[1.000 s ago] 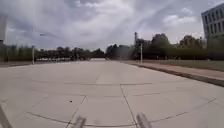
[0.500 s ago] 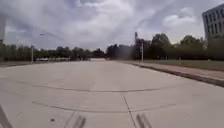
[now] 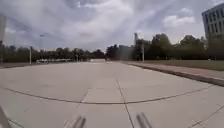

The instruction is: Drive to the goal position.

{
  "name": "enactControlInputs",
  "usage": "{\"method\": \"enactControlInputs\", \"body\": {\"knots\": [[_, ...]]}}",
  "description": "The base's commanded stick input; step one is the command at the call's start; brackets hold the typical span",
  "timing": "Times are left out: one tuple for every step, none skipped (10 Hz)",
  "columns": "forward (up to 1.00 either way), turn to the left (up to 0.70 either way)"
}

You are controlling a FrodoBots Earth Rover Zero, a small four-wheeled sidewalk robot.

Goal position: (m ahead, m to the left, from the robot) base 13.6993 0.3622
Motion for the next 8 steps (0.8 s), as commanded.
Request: {"method": "enactControlInputs", "body": {"knots": [[1.0, 0.0], [1.0, 0.0], [1.0, 0.0], [1.0, 0.0], [1.0, 0.0], [1.0, 0.0], [1.0, 0.0], [1.0, 0.0]]}}
